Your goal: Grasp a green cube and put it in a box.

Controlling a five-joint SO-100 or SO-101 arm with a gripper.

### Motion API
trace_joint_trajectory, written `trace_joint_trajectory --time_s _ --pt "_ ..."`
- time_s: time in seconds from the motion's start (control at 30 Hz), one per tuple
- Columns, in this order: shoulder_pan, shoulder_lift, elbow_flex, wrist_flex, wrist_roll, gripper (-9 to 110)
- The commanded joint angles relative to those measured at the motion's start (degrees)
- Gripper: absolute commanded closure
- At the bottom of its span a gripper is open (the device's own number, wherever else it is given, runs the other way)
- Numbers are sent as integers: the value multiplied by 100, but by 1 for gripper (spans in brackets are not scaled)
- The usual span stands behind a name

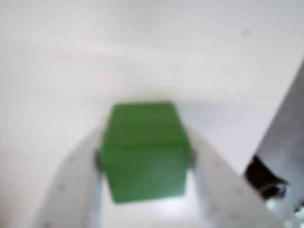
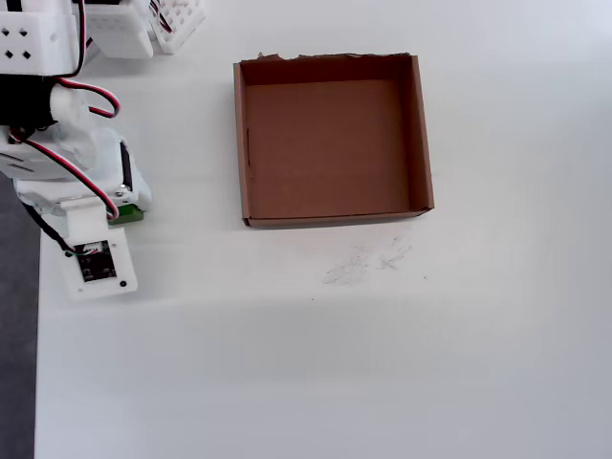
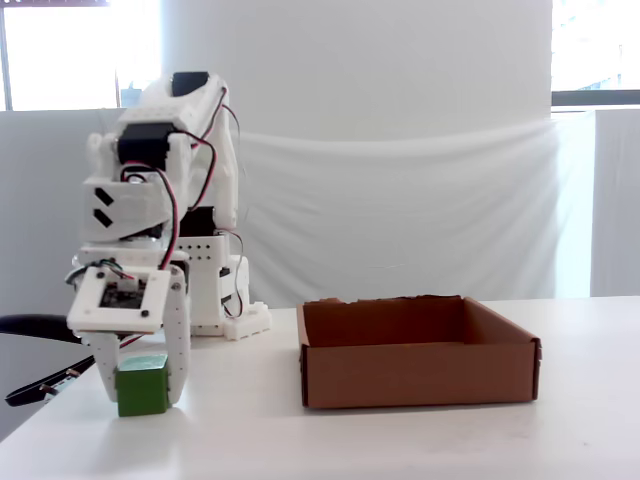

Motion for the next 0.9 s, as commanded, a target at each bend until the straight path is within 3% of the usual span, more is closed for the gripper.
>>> trace_joint_trajectory --time_s 0.0,0.4,0.87 --pt "-44 18 -26 -62 -9 86" --pt "-105 88 -791 976 123 87" --pt "-1160 -44 -2839 2813 1714 88"
